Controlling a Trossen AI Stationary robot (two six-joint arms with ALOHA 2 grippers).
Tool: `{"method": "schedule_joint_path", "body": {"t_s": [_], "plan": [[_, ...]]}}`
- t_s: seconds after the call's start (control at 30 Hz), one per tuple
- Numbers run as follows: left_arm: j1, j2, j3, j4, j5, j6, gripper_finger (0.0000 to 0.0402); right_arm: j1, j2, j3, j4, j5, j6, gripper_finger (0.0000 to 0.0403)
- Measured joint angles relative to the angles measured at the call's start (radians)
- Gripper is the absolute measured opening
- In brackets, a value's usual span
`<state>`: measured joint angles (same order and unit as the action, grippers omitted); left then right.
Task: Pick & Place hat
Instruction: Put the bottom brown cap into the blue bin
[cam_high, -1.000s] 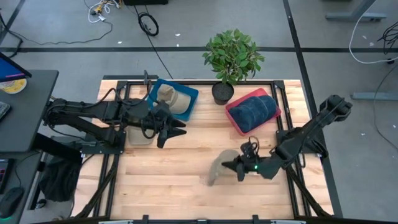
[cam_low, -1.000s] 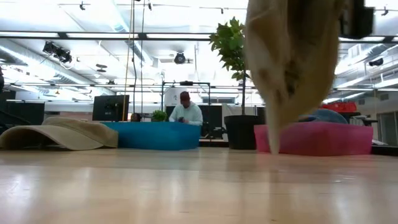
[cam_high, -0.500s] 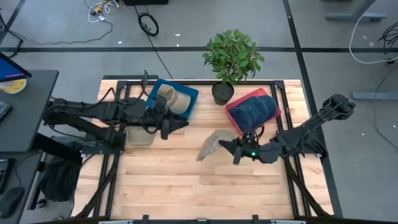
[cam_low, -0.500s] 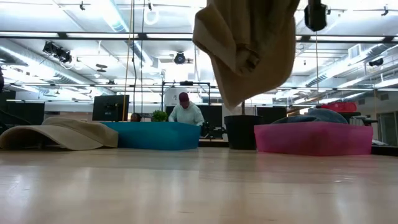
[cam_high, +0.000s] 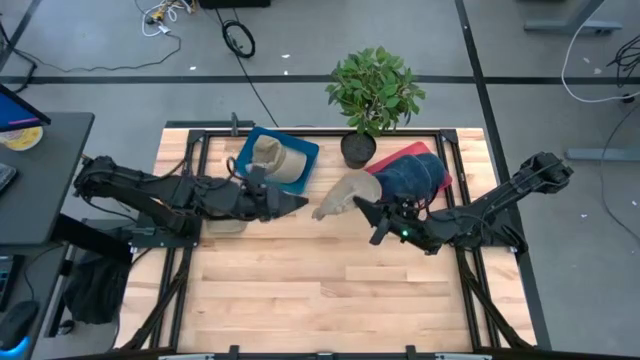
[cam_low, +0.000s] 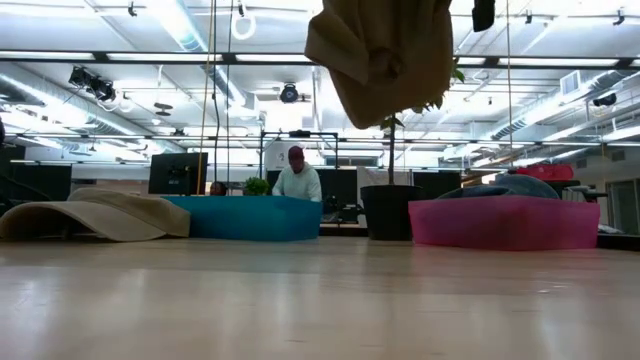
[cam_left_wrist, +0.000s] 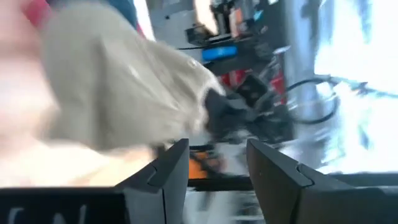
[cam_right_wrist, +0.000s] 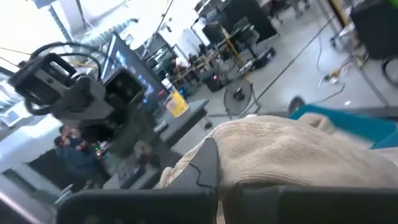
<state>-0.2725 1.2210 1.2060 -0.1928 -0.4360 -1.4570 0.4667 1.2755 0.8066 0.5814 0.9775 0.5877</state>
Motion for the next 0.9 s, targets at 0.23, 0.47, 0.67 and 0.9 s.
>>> {"method": "schedule_joint_path", "body": {"t_s": [0.23,0.47,0.67,0.9], "plan": [[-0.041,0.089,0.000,0.128,-0.007,-0.314,0.0165,-0.019,0.000,0.000,0.040,0.065,-0.079,0.0000],[-0.058,0.182,-0.001,0.147,-0.058,-0.521,0.0165,-0.026,0.000,0.001,0.113,0.132,-0.207,0.0000],[-0.049,0.243,-0.001,0.281,-0.217,-0.522,0.0165,-0.026,0.000,0.002,0.123,0.142,-0.234,0.0000],[-0.022,0.307,-0.001,0.365,-0.277,-0.556,0.0165,-0.026,0.000,0.002,0.128,0.141,-0.239,0.0000]]}}
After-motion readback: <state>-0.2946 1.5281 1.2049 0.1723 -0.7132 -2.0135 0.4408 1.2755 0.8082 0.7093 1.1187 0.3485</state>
